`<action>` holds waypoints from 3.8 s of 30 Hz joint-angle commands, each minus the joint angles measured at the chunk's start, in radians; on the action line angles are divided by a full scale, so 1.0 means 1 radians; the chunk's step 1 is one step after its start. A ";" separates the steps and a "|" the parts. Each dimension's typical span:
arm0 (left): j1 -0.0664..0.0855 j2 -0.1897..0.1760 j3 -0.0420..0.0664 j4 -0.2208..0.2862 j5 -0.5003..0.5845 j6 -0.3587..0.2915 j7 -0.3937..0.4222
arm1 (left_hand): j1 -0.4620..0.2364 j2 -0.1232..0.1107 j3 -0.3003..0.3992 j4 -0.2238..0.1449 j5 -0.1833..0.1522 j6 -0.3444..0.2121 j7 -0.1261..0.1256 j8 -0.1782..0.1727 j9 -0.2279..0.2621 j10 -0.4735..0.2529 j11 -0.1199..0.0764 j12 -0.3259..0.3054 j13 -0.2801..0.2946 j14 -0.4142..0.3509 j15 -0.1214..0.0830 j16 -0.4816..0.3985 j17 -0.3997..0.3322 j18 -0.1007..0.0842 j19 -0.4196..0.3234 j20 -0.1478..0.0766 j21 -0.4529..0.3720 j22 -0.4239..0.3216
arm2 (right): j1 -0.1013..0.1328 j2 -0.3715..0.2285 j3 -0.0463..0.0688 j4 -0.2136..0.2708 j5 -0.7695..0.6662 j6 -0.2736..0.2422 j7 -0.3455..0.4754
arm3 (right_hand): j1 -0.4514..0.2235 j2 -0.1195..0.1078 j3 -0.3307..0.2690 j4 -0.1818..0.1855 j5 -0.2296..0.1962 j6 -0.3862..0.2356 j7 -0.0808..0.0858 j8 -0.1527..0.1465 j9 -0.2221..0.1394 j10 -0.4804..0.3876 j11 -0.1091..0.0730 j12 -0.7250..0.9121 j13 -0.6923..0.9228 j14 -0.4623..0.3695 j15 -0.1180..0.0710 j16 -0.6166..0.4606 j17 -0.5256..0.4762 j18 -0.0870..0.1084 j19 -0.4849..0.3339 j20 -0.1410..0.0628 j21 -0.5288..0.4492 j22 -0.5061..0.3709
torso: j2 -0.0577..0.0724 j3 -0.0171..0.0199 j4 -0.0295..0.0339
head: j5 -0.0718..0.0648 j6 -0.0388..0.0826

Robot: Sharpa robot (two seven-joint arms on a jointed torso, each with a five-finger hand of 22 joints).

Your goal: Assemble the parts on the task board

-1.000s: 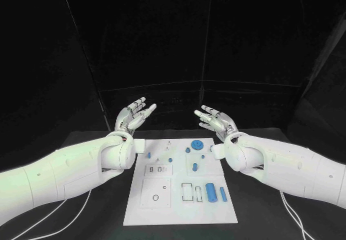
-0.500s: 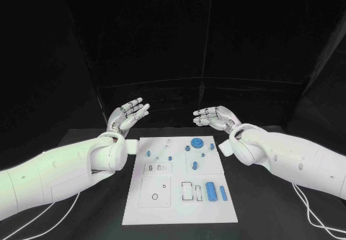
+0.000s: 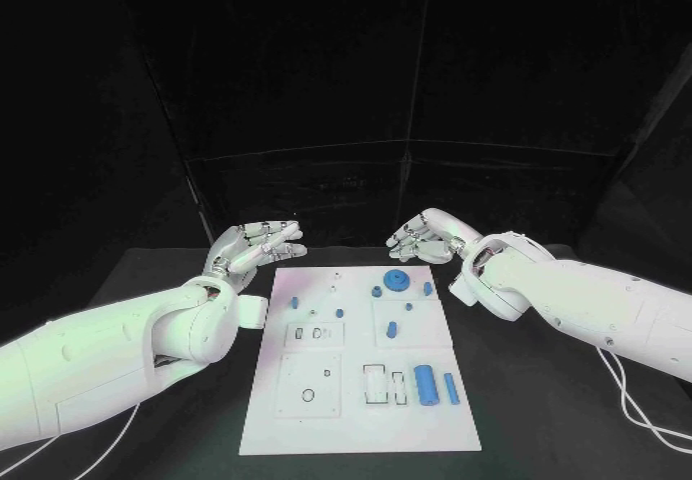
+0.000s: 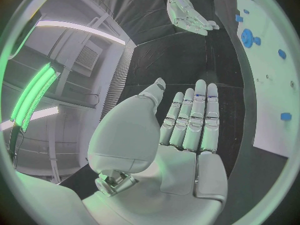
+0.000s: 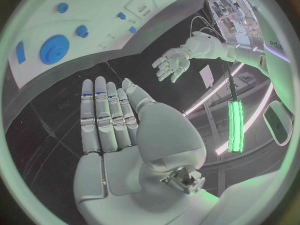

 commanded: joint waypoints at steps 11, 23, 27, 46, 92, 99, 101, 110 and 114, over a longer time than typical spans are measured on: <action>0.021 -0.051 0.001 0.129 -0.052 0.071 -0.057 | -0.001 0.011 -0.005 -0.018 0.002 0.019 -0.004 -0.005 -0.006 0.025 -0.002 -0.005 -0.003 0.017 -0.002 0.002 0.005 0.006 0.019 -0.001 -0.001 -0.004 | 0.042 0.019 0.001 0.040 -0.451 0.137 -0.269 | -0.034 -0.076 0.002 0.000 0.013 0.040 -0.026 -0.047 -0.001 0.071 -0.040 -0.050 0.001 0.294 -0.085 0.368 0.242 0.009 0.208 -0.110 0.268 0.136 | 0.065 -0.0112 0.0107 | 0.000 0.006; 0.023 -0.055 0.000 0.170 -0.052 0.078 -0.063 | -0.003 0.012 -0.006 -0.021 0.002 0.022 -0.002 -0.006 -0.007 0.027 -0.002 -0.007 -0.003 0.020 -0.003 0.001 0.006 0.006 0.022 -0.002 -0.001 -0.005 | 0.049 0.067 0.002 0.044 -0.579 0.204 -0.302 | -0.052 -0.079 0.029 0.004 -0.011 0.012 -0.032 -0.056 -0.002 0.028 -0.039 -0.070 0.000 0.318 -0.088 0.969 0.861 0.010 0.247 -0.109 0.438 0.233 | 0.087 -0.0086 0.0067 | 0.006 0.012; 0.023 -0.057 0.001 0.175 -0.053 0.078 -0.066 | -0.003 0.013 -0.006 -0.022 0.002 0.023 -0.001 -0.007 -0.007 0.028 -0.002 -0.008 -0.004 0.022 -0.003 0.002 0.007 0.006 0.024 -0.002 -0.001 -0.005 | 0.049 0.078 0.002 0.039 -0.589 0.232 -0.329 | -0.053 -0.084 0.038 0.003 -0.015 -0.008 -0.028 -0.057 -0.002 -0.011 -0.031 -0.075 -0.005 0.308 -0.080 1.054 0.951 0.010 0.239 -0.102 0.475 0.256 | 0.091 -0.0058 0.0044 | 0.007 0.009; 0.023 -0.067 0.001 0.223 -0.053 0.074 -0.061 | -0.006 0.016 -0.008 -0.028 0.002 0.029 0.000 -0.009 -0.008 0.035 -0.002 -0.010 -0.004 0.031 -0.005 0.004 0.011 0.006 0.033 -0.004 -0.001 -0.006 | 0.049 0.121 0.002 -0.001 -0.607 0.294 -0.364 | -0.053 -0.085 0.045 0.009 -0.020 -0.025 -0.026 -0.054 -0.001 -0.053 -0.024 -0.068 -0.004 0.295 -0.073 1.118 1.015 0.011 0.220 -0.092 0.516 0.281 | 0.103 -0.0047 0.0073 | 0.002 0.007; 0.031 -0.074 0.001 0.206 -0.052 0.081 -0.066 | -0.007 0.021 -0.008 -0.032 0.002 0.033 0.002 -0.012 -0.009 0.039 -0.002 -0.012 -0.004 0.037 -0.006 0.005 0.014 0.006 0.040 -0.006 -0.001 -0.007 | 0.049 0.154 0.002 -0.013 -0.569 0.096 -0.348 | -0.053 -0.037 0.163 0.044 -0.075 0.058 -0.032 -0.037 0.003 0.028 -0.041 -0.019 -0.003 0.294 -0.084 1.183 1.084 0.013 0.199 -0.099 0.577 0.313 | 0.115 -0.0015 0.0139 | 0.005 0.010; 0.033 -0.077 0.001 0.192 -0.052 0.083 -0.064 | -0.006 0.021 -0.007 -0.032 0.002 0.033 0.002 -0.012 -0.009 0.039 -0.002 -0.012 -0.004 0.038 -0.007 0.005 0.014 0.006 0.040 -0.006 -0.001 -0.007 | 0.049 0.204 0.003 -0.067 -0.562 0.055 -0.343 | -0.057 -0.042 0.168 0.047 -0.076 0.059 -0.031 -0.038 0.002 0.027 -0.041 -0.021 -0.004 0.294 -0.083 1.187 1.088 0.013 0.198 -0.099 0.580 0.314 | 0.118 -0.0021 0.0189 | 0.005 0.012; 0.034 -0.078 0.001 0.188 -0.052 0.084 -0.063 | -0.006 0.022 -0.007 -0.033 0.002 0.033 0.001 -0.012 -0.009 0.039 -0.002 -0.013 -0.004 0.038 -0.007 0.006 0.014 0.006 0.041 -0.006 -0.001 -0.007 | 0.049 0.225 0.003 -0.093 -0.559 0.051 -0.337 | -0.067 -0.048 0.171 0.055 -0.080 0.058 -0.031 -0.041 0.001 0.026 -0.040 -0.023 -0.004 0.295 -0.082 1.191 1.093 0.013 0.197 -0.098 0.583 0.316 | 0.119 -0.0027 0.0190 | 0.005 0.013; 0.040 -0.080 0.001 0.183 -0.052 0.088 -0.063 | -0.006 0.022 -0.007 -0.034 0.002 0.034 0.001 -0.012 -0.009 0.040 -0.002 -0.013 -0.004 0.039 -0.007 0.006 0.014 0.006 0.042 -0.006 -0.001 -0.007 | 0.049 0.292 0.003 -0.169 -0.542 0.054 -0.312 | -0.077 -0.055 0.178 0.067 -0.094 0.059 -0.031 -0.044 0.001 0.026 -0.040 -0.025 -0.005 0.295 -0.082 1.194 1.096 0.013 0.195 -0.097 0.587 0.317 | 0.122 -0.0017 0.0157 | 0.007 0.015; 0.043 -0.077 0.001 0.184 -0.052 0.089 -0.064 | -0.007 0.021 -0.008 -0.034 0.002 0.033 0.001 -0.013 -0.009 0.039 -0.002 -0.014 -0.004 0.039 -0.007 0.005 0.014 0.006 0.042 -0.006 -0.001 -0.007 | 0.049 0.314 0.003 -0.194 -0.539 0.055 -0.309 | -0.078 -0.056 0.180 0.069 -0.098 0.059 -0.031 -0.045 0.000 0.026 -0.039 -0.025 -0.005 0.295 -0.082 1.196 1.099 0.013 0.195 -0.097 0.588 0.318 | 0.124 -0.0019 0.0191 | 0.008 0.015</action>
